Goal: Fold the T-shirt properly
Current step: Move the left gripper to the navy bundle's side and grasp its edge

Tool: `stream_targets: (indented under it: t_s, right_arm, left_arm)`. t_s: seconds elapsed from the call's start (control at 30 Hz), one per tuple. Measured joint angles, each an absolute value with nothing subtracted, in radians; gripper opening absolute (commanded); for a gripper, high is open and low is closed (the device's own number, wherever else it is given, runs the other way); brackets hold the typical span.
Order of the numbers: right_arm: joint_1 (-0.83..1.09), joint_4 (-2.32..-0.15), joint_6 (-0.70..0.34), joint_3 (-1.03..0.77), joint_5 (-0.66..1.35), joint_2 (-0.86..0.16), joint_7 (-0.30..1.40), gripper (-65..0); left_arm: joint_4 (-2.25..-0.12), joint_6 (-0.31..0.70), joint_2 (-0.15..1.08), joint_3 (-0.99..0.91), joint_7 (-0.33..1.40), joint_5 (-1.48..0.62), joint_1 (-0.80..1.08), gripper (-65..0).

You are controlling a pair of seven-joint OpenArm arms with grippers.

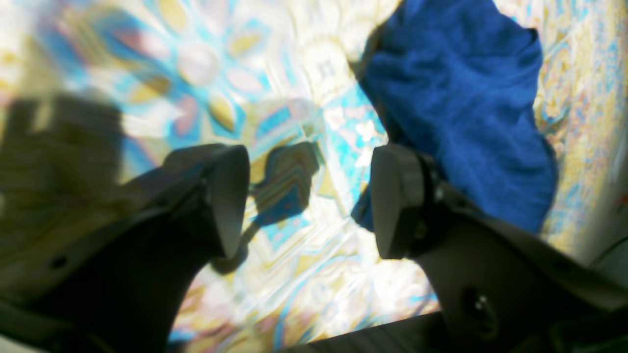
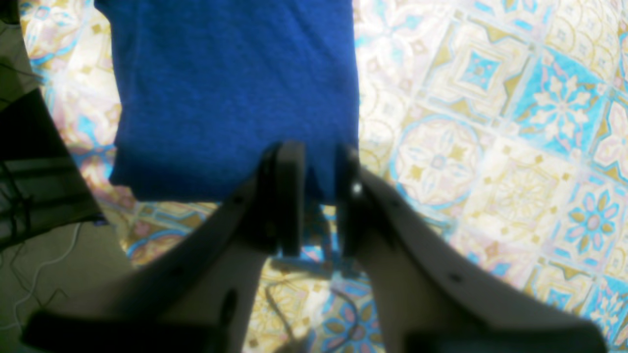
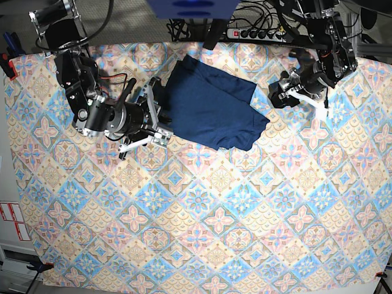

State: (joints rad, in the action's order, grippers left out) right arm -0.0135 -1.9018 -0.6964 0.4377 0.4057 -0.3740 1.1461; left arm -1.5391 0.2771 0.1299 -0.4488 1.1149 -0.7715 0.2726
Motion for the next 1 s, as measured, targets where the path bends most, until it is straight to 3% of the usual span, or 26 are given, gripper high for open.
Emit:
stream_targets:
  t_s: [0.77,1.0]
  right_arm:
    - [-0.014,-1.902,-0.696,0.438,0.406,-0.374,1.146,-53.8]
    - [-0.014,-1.901,-0.696,0.438,0.409,-0.374,1.146,-53.9]
  left_arm:
    - [-1.447,0.278,0.075,-0.354,1.111,-0.914,0.184,-26.7]
    - [-1.297,0.285,0.066,-0.36,1.098,-0.934,0.118,-26.7]
